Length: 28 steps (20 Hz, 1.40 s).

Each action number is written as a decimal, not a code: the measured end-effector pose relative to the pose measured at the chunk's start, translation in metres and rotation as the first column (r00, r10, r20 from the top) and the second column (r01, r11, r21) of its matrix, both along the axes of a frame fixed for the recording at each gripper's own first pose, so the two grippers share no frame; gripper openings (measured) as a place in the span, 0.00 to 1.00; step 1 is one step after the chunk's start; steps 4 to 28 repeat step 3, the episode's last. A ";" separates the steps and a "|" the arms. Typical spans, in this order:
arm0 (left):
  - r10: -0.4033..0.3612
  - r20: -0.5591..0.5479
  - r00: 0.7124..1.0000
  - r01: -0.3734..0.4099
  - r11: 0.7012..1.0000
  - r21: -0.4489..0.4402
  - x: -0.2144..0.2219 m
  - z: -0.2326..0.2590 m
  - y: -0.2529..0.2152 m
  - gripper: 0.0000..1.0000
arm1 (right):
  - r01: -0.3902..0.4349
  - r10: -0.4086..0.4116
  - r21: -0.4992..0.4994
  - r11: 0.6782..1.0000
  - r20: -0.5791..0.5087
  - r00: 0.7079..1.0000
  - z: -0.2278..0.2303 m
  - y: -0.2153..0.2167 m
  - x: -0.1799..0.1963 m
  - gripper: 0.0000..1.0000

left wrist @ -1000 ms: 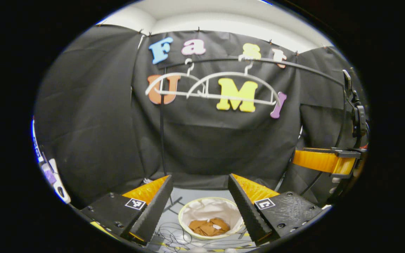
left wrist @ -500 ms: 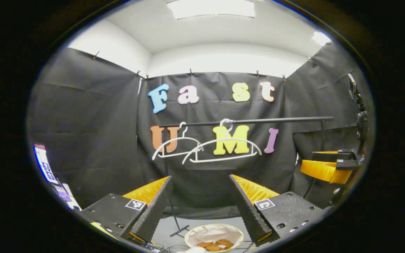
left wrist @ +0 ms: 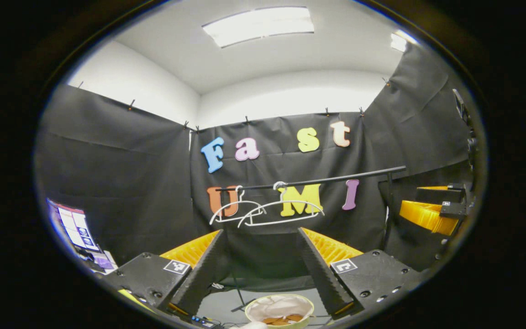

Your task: Grasp the clothes on the hanger with both hands and then place them into the laundry hamper below.

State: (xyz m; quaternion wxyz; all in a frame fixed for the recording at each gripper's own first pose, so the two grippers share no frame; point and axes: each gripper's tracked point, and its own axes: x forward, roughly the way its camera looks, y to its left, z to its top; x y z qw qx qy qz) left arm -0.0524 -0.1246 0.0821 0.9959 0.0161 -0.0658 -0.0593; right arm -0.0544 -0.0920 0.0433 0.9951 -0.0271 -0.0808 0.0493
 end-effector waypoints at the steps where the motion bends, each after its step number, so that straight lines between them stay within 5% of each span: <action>1: 0.004 -0.007 1.000 -0.004 1.000 0.001 -0.009 -0.002 -0.001 0.98 | 0.003 -0.003 0.009 1.000 -0.001 1.000 -0.003 -0.002 -0.009 0.99; 28: 0.022 -0.028 0.999 -0.022 1.000 0.006 -0.026 -0.009 0.000 0.98 | 0.013 -0.012 0.025 1.000 -0.009 1.000 -0.010 -0.006 -0.022 1.00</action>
